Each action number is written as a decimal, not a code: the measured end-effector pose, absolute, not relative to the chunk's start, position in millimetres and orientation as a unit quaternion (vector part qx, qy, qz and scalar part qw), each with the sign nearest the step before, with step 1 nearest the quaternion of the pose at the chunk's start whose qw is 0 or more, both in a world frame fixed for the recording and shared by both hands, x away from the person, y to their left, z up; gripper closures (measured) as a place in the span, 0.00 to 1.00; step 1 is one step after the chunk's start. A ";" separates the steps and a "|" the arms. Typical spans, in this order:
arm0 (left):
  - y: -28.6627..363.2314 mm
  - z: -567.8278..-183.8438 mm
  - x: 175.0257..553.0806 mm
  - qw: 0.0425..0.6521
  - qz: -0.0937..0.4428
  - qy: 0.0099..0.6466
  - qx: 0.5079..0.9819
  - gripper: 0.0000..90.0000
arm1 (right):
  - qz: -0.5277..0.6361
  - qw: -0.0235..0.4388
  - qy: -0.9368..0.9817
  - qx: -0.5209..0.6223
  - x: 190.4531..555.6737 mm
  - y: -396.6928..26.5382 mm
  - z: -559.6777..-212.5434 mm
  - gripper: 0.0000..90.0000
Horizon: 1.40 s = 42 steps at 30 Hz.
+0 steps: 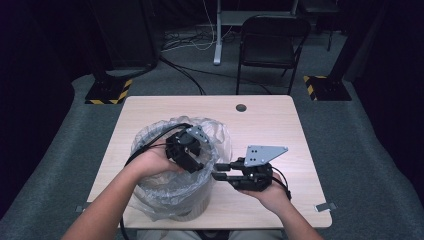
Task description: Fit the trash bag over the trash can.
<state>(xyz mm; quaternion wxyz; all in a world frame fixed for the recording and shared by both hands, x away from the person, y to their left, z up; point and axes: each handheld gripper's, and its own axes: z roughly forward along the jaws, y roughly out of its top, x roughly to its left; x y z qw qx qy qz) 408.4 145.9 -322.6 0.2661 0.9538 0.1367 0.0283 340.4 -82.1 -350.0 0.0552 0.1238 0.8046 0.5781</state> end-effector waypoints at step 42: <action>185.2 -270.7 382.6 0.293 0.078 0.149 0.941 0.47 | 0.525 0.028 0.845 0.101 343.6 -81.9 -367.9 1.00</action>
